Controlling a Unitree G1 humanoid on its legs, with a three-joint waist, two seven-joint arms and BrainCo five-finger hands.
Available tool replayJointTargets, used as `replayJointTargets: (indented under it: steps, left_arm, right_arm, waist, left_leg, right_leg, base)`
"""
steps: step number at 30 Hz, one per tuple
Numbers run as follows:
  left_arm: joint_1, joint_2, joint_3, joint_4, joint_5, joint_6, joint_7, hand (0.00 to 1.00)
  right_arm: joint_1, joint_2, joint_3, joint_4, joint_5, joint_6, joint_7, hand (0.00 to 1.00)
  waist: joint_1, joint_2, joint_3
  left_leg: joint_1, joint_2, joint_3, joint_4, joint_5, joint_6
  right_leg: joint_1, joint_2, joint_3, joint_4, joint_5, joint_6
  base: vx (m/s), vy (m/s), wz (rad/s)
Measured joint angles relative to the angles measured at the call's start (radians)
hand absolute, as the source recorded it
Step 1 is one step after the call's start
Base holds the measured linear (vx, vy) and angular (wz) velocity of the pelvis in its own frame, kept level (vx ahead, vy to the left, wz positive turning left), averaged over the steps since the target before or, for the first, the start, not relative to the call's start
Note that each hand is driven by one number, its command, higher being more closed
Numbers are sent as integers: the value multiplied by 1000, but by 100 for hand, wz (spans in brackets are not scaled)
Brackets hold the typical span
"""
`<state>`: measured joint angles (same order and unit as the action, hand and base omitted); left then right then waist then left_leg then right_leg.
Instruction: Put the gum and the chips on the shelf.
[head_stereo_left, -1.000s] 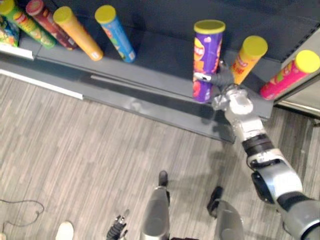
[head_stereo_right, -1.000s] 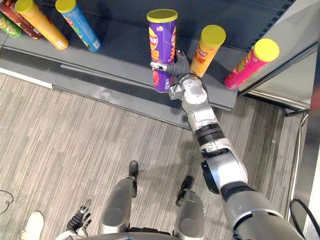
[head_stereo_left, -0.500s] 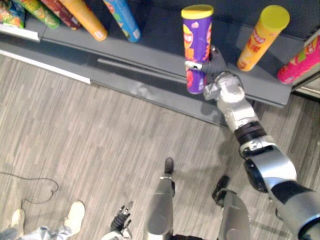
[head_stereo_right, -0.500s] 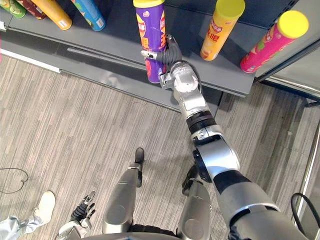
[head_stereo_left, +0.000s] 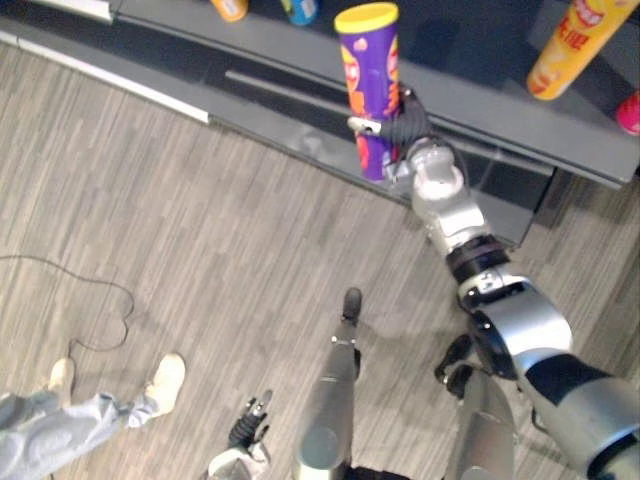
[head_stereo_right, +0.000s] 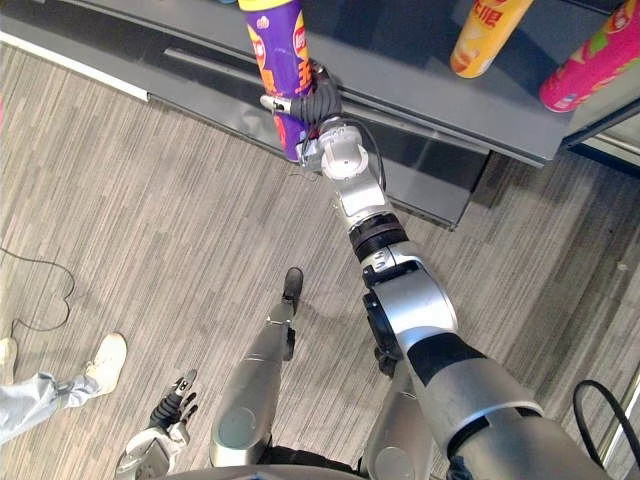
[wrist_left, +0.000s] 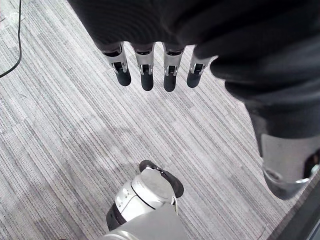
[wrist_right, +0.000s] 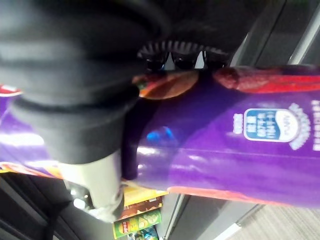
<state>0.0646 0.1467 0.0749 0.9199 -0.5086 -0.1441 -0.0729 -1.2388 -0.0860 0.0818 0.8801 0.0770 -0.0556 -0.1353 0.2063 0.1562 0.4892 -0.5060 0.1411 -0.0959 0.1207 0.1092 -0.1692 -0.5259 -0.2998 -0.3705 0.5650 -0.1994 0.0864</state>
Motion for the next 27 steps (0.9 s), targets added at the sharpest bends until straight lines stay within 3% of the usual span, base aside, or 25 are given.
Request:
replayJointTargets:
  steps: [8,19,27]
  left_arm:
    - [-3,-12,-11,1,0,0,17,0]
    - [-54,-18,10,12,4,1,22,0]
    - [-53,-15,60,36,13,5,27,0]
  right_arm:
    - [-57,-3,-34,-17,21,0,-35,100]
    - [-73,-3,12,-168,183,-16,-18,100]
    - [82,36,130,-385,293,-46,61,100]
  waist:
    - [-2,1,-1]
    - [-30,-2,-3]
    - [-45,-55,-56]
  left_leg:
    - [-1,8,2,-12,14,-4]
    - [36,36,6,23,3,-19]
    - [63,54,12,24,-8,-27]
  right_leg:
    - [-17,7,6,12,0,-2]
    - [28,41,22,5,1,-5]
    - [56,59,21,-7,0,-8]
  base:
    - [18,-52,-2]
    - [16,-46,-6]
    - [32,-31,-4]
